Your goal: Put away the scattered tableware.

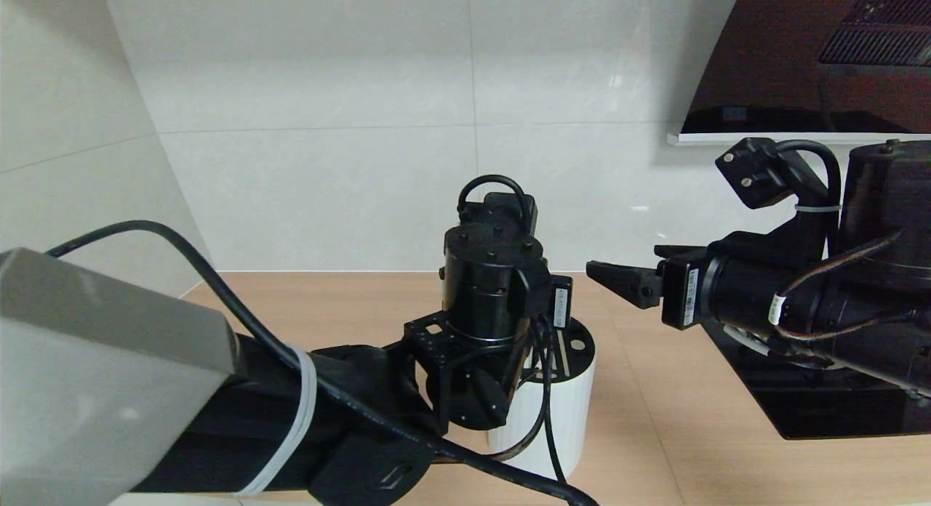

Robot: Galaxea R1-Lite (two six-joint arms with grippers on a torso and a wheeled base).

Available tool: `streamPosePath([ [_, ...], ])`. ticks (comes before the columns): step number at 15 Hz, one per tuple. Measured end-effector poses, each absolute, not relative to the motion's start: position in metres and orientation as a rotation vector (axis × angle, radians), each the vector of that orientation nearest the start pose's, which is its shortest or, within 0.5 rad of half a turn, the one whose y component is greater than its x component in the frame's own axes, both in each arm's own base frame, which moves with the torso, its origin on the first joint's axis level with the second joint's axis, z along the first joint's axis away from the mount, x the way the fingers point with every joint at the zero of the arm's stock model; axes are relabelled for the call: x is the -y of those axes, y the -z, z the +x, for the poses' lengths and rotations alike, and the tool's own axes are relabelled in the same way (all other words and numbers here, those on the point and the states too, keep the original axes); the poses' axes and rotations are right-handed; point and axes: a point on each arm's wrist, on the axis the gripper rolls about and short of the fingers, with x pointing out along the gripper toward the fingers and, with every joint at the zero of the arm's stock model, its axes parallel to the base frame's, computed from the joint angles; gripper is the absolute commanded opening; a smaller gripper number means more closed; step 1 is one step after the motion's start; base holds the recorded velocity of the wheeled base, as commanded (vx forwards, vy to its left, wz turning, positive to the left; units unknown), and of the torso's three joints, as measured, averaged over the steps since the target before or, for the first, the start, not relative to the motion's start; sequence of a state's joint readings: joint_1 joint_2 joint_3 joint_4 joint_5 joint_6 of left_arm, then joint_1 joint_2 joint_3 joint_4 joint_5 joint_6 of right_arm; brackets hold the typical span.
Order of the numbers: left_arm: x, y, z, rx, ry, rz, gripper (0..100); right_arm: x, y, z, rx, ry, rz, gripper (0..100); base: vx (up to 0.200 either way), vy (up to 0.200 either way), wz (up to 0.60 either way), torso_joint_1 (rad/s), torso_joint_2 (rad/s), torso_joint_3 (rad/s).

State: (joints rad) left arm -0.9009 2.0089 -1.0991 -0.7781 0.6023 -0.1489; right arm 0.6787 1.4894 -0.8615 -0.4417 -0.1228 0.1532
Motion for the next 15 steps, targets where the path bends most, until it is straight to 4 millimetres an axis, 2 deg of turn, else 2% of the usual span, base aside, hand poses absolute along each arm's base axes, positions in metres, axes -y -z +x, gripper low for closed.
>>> streamPosePath([
  [6, 0.307, -0.135, 0.26, -0.181, 0.283, 0.001, 0, -0.163, -0.236, 0.207, -0.223, -0.541, 0.072, 100, 0.0, 0.0, 0.0, 0.0, 0.0, 0.0],
  [11, 0.308, -0.128, 0.261, -0.195, 0.281, 0.013, 0, -0.163, -0.236, 0.207, -0.224, -0.541, 0.072, 100, 0.0, 0.0, 0.0, 0.0, 0.0, 0.0],
  [12, 0.308, -0.127, 0.26, -0.197, 0.281, 0.014, 100, -0.163, -0.236, 0.207, -0.224, -0.541, 0.072, 100, 0.0, 0.0, 0.0, 0.0, 0.0, 0.0],
  [15, 0.307, -0.128, 0.26, -0.195, 0.281, 0.013, 100, -0.164, -0.236, 0.207, -0.224, -0.541, 0.072, 100, 0.0, 0.0, 0.0, 0.0, 0.0, 0.0],
])
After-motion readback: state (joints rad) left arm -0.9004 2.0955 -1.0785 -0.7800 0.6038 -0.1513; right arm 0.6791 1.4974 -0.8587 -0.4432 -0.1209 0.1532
